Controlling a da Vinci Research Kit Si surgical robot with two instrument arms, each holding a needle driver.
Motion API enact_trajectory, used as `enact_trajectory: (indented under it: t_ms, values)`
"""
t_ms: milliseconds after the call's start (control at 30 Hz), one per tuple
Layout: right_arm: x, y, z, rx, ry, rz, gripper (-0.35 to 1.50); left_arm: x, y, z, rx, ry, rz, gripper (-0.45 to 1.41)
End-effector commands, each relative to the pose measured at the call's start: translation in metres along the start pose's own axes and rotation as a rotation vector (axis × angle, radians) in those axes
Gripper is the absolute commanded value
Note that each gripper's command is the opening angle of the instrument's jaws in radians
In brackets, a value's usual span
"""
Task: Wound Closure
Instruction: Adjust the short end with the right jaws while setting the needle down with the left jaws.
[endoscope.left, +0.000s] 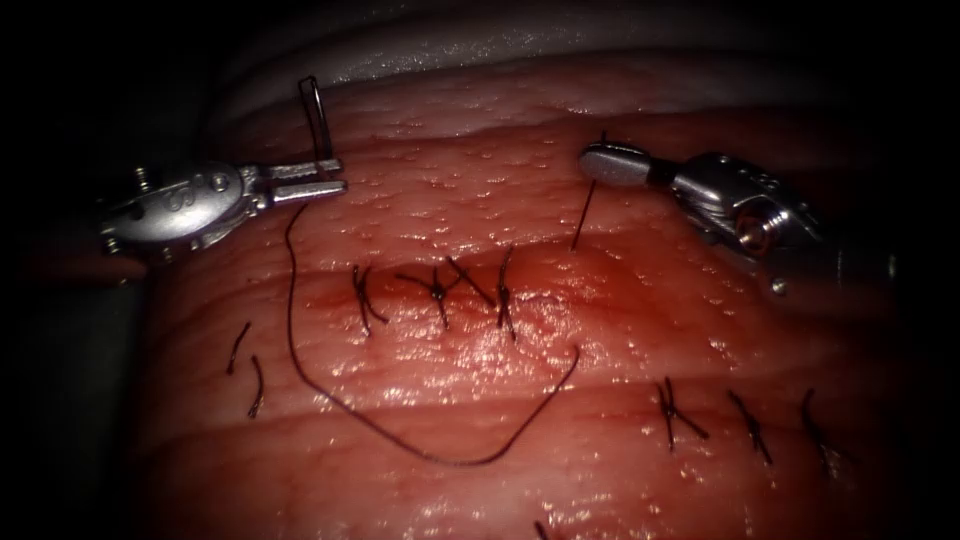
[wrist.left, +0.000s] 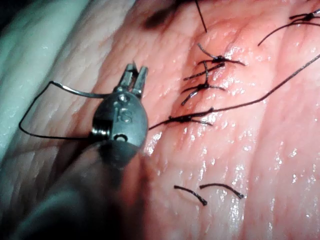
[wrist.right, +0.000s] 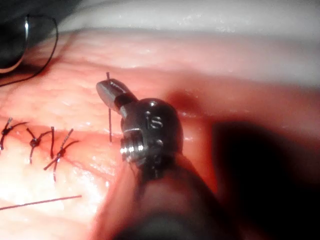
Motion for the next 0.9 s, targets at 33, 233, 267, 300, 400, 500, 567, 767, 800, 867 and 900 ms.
enact_trajectory:
  t_ms: [33, 233, 267, 300, 400, 500, 567, 767, 800, 867, 900]
  values:
    - [-0.0005, 0.0, 0.0008, 0.002, 0.001, 0.001, -0.35, -0.0006, -0.0003, 0.001, 0.013, -0.005, -0.009, -0.45]
    - [-0.0008, 0.0, 0.0007, 0.004, 0.007, -0.037, -0.35, -0.0017, -0.0009, 0.0021, 0.06, -0.032, -0.028, -0.45]
    - [-0.001, 0.0, 0.0007, 0.005, 0.008, -0.045, -0.35, -0.002, -0.0012, 0.0024, 0.075, -0.023, -0.028, -0.45]
    - [-0.0011, -0.0001, 0.0006, 0.005, 0.008, -0.051, -0.35, -0.0021, -0.0014, 0.0025, 0.08, -0.012, -0.029, -0.45]
    - [-0.0014, -0.0001, 0.0005, 0.005, 0.005, -0.067, -0.35, -0.0025, -0.0019, 0.0028, 0.043, 0.047, -0.027, -0.35]
    - [-0.0018, -0.0002, 0.0005, 0.004, 0.001, -0.076, -0.35, -0.0026, -0.0025, 0.003, 0.01, 0.085, -0.087, 0.39]
    - [-0.0019, -0.0002, 0.0005, 0.004, 0.002, -0.077, -0.35, -0.0026, -0.0028, 0.0029, 0.011, 0.104, -0.153, 0.64]
    - [-0.0024, -0.0002, 0.0005, 0.004, -0.003, -0.088, -0.35, -0.0021, -0.0041, 0.0015, -0.012, 0.12, -0.201, 0.69]
    - [-0.0026, -0.0002, 0.0005, 0.003, -0.008, -0.09, -0.35, -0.0019, -0.0044, 0.001, -0.015, 0.125, -0.205, 0.69]
    - [-0.003, -0.0002, 0.0005, 0.0, -0.016, -0.106, -0.35, -0.0011, -0.0053, -0.0006, -0.028, 0.14, -0.2, 0.69]
    - [-0.003, -0.0002, 0.0005, 0.0, -0.016, -0.106, -0.35, -0.0011, -0.0053, -0.0006, -0.028, 0.14, -0.2, 0.69]
